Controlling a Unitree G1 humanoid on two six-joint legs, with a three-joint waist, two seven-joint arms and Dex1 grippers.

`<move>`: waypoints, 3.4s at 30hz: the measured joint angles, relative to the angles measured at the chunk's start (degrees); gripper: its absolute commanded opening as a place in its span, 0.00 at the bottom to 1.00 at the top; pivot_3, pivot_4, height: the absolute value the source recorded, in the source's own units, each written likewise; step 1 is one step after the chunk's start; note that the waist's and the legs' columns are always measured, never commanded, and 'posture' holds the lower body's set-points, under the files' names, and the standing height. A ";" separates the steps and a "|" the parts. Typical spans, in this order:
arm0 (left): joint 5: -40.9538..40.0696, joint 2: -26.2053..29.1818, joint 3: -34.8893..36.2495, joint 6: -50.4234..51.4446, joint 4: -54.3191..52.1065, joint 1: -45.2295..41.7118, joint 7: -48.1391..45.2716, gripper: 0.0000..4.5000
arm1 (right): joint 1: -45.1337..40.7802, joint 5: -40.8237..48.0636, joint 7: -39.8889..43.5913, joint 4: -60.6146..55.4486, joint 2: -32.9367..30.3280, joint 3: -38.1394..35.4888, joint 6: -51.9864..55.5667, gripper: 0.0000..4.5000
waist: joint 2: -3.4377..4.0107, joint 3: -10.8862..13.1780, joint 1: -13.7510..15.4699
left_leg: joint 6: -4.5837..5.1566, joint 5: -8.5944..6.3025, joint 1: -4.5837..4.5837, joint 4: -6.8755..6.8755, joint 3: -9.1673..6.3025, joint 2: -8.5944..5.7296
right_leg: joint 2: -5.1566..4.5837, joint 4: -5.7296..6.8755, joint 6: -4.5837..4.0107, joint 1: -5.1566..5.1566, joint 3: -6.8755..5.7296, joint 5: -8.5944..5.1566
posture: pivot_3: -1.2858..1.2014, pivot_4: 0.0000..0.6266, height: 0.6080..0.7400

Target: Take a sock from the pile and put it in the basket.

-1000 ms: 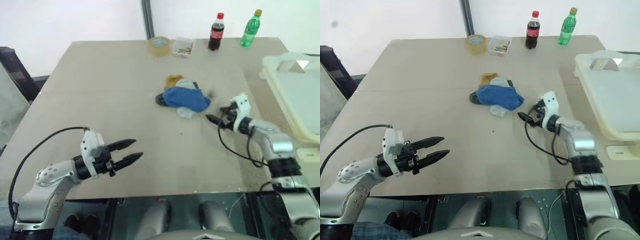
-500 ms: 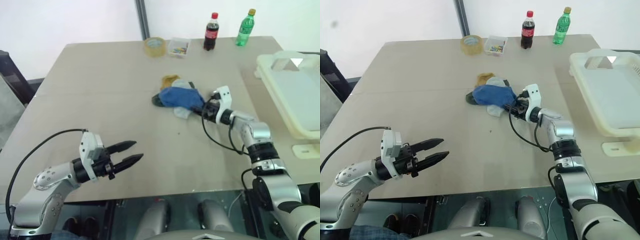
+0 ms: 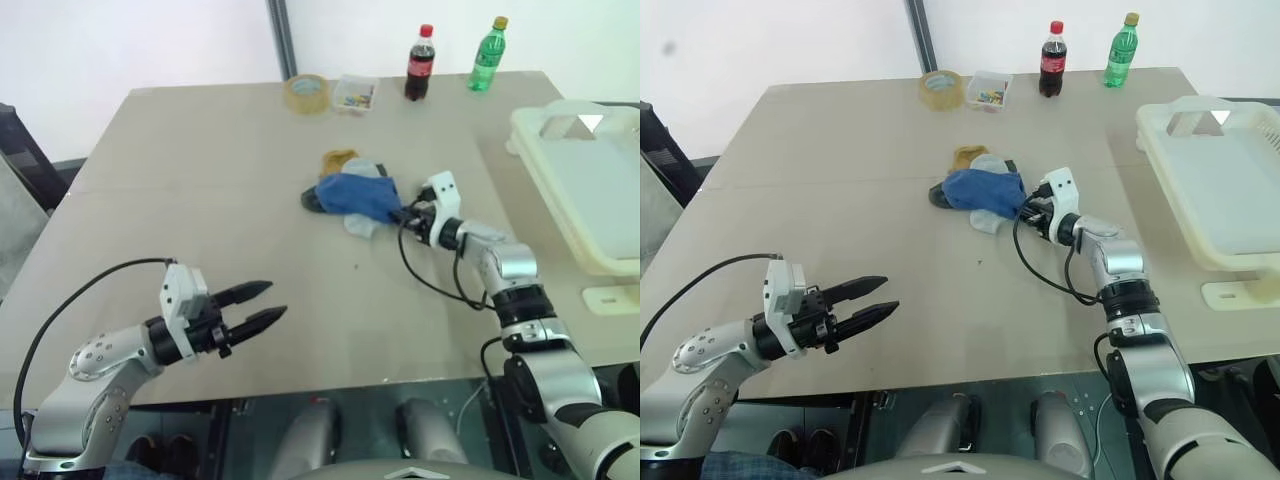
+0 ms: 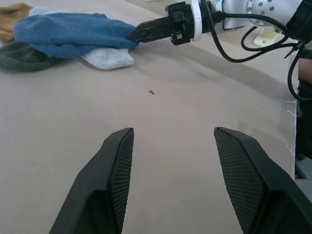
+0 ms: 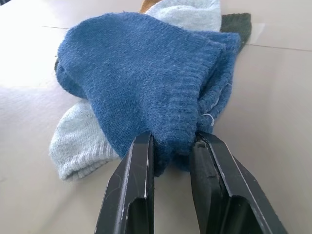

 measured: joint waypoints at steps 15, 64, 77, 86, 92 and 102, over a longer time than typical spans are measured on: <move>0.87 -0.28 -0.79 -0.12 0.01 -1.07 -0.03 0.64 | 2.32 -1.44 1.64 -4.57 -1.57 1.18 -1.72 0.79 | 0.00 0.00 -0.03 | 0.01 0.00 0.00 0.00 0.08 0.01 | 0.01 0.06 0.00 -0.03 0.08 0.00 | 0.52 0.24 1.00; 2.34 -1.36 -2.31 -1.03 -0.12 -0.50 0.45 0.64 | 13.36 2.01 21.88 -29.75 -24.74 15.47 9.94 0.02 | -0.16 0.06 0.70 | 0.22 -0.13 -0.02 0.06 0.04 0.07 | -0.05 -0.04 0.00 0.02 -0.01 0.01 | 0.52 0.24 1.00; 2.43 -1.36 -2.39 -1.06 -0.11 -0.62 0.15 0.64 | 16.96 5.07 25.93 -34.56 -27.18 14.58 12.02 0.93 | -0.18 0.08 1.57 | 0.23 -0.14 -0.07 0.03 0.03 0.07 | -0.06 -0.16 0.00 0.04 -0.02 0.01 | 0.52 0.24 1.00; 2.65 -3.35 -2.45 -1.51 0.02 -3.15 1.28 0.64 | 16.00 5.42 25.38 -35.78 -30.30 12.36 13.43 1.00 | -0.25 0.13 1.78 | 0.23 -0.14 -0.10 0.04 0.01 0.06 | -0.08 -0.17 0.00 0.03 -0.05 0.01 | 0.52 0.24 1.00; 2.47 -8.38 -1.74 -4.63 2.85 -12.10 7.38 0.64 | 7.33 5.80 16.09 -29.08 -21.95 5.88 13.82 1.00 | -0.30 0.15 1.45 | 0.02 -0.02 -0.06 0.07 0.02 0.07 | 0.01 0.00 0.00 0.03 -0.02 0.02 | 0.52 0.24 1.00; 2.40 -8.94 -1.19 -5.19 3.73 -14.64 8.71 0.64 | -1.88 5.43 -2.82 -7.78 -7.22 -3.05 18.04 1.00 | -0.32 0.16 1.22 | -0.04 0.03 -0.20 0.05 0.12 0.01 | 0.01 -0.08 -0.01 -0.11 0.06 0.02 | 0.52 0.24 1.00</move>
